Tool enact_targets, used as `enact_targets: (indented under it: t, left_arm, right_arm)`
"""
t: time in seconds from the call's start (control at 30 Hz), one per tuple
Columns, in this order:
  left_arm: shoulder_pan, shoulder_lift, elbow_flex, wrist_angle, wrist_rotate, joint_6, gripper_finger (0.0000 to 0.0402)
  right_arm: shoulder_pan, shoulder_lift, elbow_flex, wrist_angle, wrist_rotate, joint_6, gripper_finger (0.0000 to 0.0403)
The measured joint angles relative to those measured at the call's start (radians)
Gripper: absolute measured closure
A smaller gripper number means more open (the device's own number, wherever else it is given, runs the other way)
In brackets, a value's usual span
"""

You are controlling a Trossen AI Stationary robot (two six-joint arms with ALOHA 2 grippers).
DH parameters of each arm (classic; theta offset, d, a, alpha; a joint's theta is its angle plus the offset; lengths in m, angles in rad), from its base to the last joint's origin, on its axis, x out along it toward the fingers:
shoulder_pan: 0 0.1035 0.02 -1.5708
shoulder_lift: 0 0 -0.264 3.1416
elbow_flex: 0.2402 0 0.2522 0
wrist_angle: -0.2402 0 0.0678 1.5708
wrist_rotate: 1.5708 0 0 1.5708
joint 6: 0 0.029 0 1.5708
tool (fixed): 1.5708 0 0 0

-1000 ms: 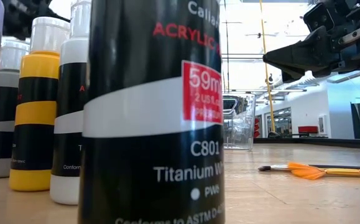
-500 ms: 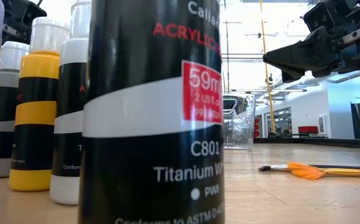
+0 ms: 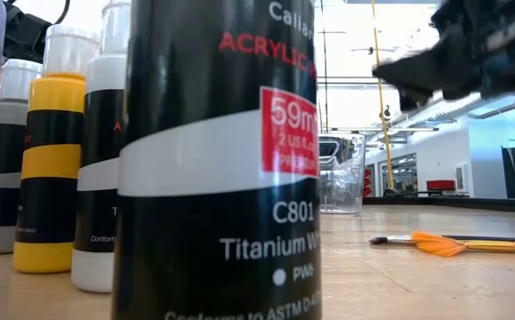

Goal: Pick & Place Paint Supplies
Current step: Put the yellow paintbrush into the green cup

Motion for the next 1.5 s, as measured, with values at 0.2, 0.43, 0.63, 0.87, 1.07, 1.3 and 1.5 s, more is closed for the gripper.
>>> enact_targets:
  t: [0.2, 0.43, 0.63, 0.87, 1.07, 1.3, 1.5]
  left_arm:
    - [0.0, 0.0, 0.0, 0.002, 0.0, -0.066, 0.04]
    - [0.0, 0.0, 0.0, 0.002, 0.0, -0.066, 0.0399]
    - [0.0, 0.0, 0.001, -0.002, 0.0, -0.075, 0.0391]
    - [0.0, 0.0, 0.002, -0.009, 0.001, -0.077, 0.039]
    - [0.0, 0.0, 0.002, -0.029, 0.003, -0.097, 0.0397]
    - [0.0, 0.0, 0.002, -0.041, 0.003, -0.097, 0.0383]
    - [0.0, 0.0, 0.002, -0.041, 0.003, -0.097, 0.0393]
  right_arm:
    - [0.102, -0.053, 0.397, -0.922, 0.197, 0.029, 0.0386]
    - [0.242, 0.065, 0.843, -1.828, 0.309, 0.42, 0.0401]
    - [0.365, 0.179, 0.919, -1.943, 0.106, 0.655, 0.0402]
    - [0.442, 0.283, 0.898, -1.929, -0.086, 0.997, 0.0355]
    - [0.452, 0.359, 0.894, -1.834, -0.174, 0.993, 0.0269]
    - [0.448, 0.449, 0.894, -1.849, -0.189, 0.967, 0.0226]
    - [0.435, 0.499, 0.899, -1.907, -0.213, 1.006, 0.0238]
